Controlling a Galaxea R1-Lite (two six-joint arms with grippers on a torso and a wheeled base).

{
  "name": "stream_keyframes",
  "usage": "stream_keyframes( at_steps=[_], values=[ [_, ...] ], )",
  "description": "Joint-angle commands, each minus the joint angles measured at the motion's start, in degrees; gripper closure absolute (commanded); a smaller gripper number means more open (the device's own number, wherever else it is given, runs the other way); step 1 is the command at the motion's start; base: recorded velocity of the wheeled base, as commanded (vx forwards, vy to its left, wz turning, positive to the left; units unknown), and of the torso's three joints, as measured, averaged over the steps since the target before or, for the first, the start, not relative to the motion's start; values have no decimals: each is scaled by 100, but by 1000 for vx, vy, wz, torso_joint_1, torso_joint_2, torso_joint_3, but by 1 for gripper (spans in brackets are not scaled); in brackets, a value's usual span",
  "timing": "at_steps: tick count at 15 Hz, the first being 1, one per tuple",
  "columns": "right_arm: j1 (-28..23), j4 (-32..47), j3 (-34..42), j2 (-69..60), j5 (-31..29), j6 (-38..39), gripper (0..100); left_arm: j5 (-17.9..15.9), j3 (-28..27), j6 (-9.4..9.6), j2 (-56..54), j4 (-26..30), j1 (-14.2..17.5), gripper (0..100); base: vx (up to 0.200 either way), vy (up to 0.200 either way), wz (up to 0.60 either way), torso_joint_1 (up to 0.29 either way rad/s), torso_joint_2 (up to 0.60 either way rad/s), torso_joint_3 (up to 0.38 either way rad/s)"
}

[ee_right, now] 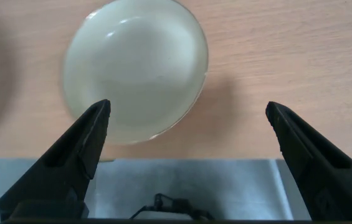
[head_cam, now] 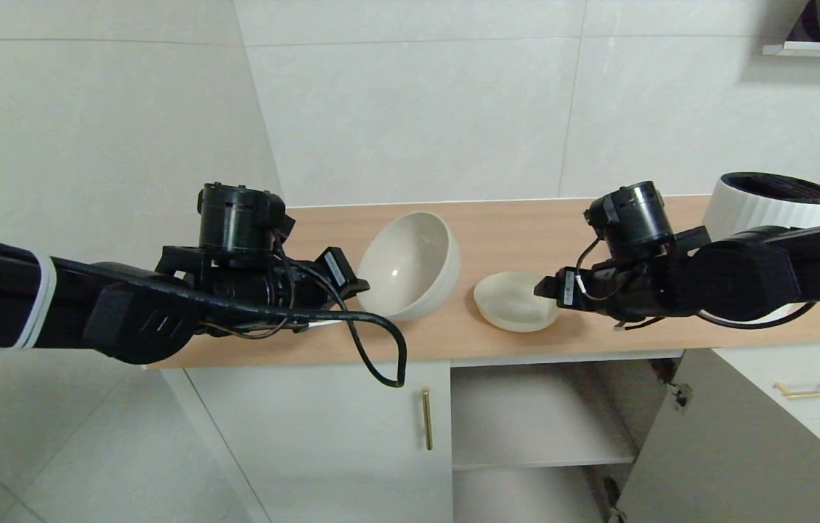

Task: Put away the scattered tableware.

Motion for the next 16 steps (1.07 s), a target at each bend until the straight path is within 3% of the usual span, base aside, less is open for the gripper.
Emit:
stream_keyframes(
  at_steps=[1,12,13,16],
  values=[
    [-15,-7,-218,588,-359,0,0,-1,5,-3,-47,-1,-1,100,0,0,0,0,0,0],
    [-156,-191,-280,676,-421,0,0,-1,5,-3,-38,8,-1,100,0,0,0,0,0,0],
    [-156,-191,-280,667,-421,9,100,-1,13,-3,-30,8,-1,100,0,0,0,0,0,0],
    [-156,-191,-280,650,-421,18,100,-1,13,-3,-3,8,-1,100,0,0,0,0,0,0]
  ],
)
